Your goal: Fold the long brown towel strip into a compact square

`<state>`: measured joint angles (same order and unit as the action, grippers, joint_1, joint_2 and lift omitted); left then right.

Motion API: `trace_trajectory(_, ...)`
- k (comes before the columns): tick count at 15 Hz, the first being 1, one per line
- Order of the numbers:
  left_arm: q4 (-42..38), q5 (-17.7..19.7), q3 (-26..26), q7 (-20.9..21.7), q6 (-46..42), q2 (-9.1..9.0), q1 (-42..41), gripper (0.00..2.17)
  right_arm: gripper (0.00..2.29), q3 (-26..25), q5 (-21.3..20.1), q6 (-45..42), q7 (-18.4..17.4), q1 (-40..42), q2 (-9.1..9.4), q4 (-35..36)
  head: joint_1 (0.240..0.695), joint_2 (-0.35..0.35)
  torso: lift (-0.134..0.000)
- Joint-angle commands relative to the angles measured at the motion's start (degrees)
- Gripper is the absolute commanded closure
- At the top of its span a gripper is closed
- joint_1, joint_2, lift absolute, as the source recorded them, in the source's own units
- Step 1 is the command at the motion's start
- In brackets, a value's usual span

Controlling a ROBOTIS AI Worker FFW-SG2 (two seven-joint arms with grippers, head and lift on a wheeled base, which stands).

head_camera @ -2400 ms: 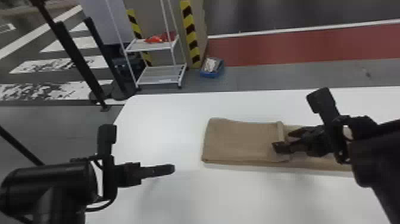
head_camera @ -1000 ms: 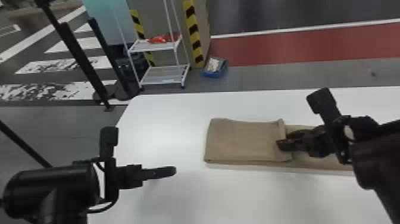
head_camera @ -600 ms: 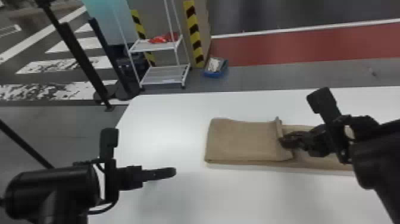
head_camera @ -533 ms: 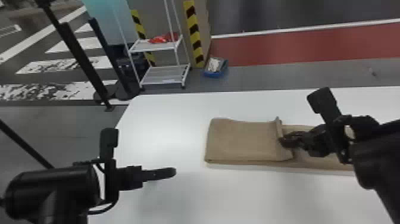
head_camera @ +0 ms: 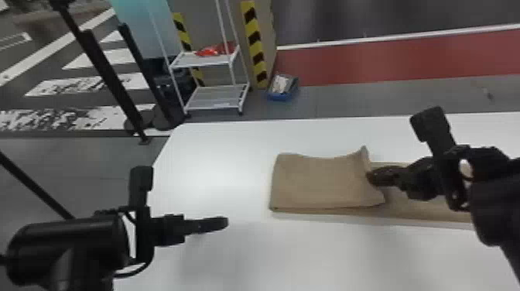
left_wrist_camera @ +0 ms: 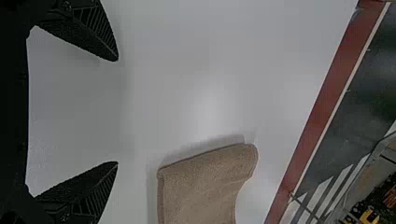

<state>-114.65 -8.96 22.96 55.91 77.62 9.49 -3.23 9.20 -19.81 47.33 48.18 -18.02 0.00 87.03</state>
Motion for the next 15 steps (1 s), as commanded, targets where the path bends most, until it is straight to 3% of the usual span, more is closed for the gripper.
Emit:
trace_trajectory(1, -0.3, 0.0, 0.3, 0.2, 0.0, 0.01, 0.1, 0.10, 1.17, -1.3, 2.0, 4.3, 0.8, 1.3, 0.05, 5.8, 0.695, 0.285, -0.125)
trace_trajectory(3, -0.9, 0.0, 0.7, 0.9, 0.2, 0.27, 0.1, 0.10, 1.17, -2.1, 1.8, 6.2, 1.2, 3.3, 0.05, 9.6, 0.695, 0.286, -0.125)
trace_trajectory(7, -5.1, 0.5, 1.5, 1.2, 1.8, -0.08, 0.0, 0.09, 1.17, -5.0, 1.9, 4.0, 1.0, 4.0, 0.05, 6.8, 0.695, 0.279, -0.125)
trace_trajectory(11, -6.6, 0.5, 1.3, 1.2, 3.2, -0.52, 0.0, 0.09, 1.17, -10.3, 5.4, 12.4, 2.6, 5.0, 0.05, 15.2, 0.695, 0.250, -0.125)
trace_trajectory(15, -6.1, 0.8, 0.9, 0.5, 2.8, -0.52, 0.3, 0.09, 1.17, -12.8, 6.0, 7.5, 1.7, 6.8, 0.05, 11.2, 0.695, 0.219, -0.125)
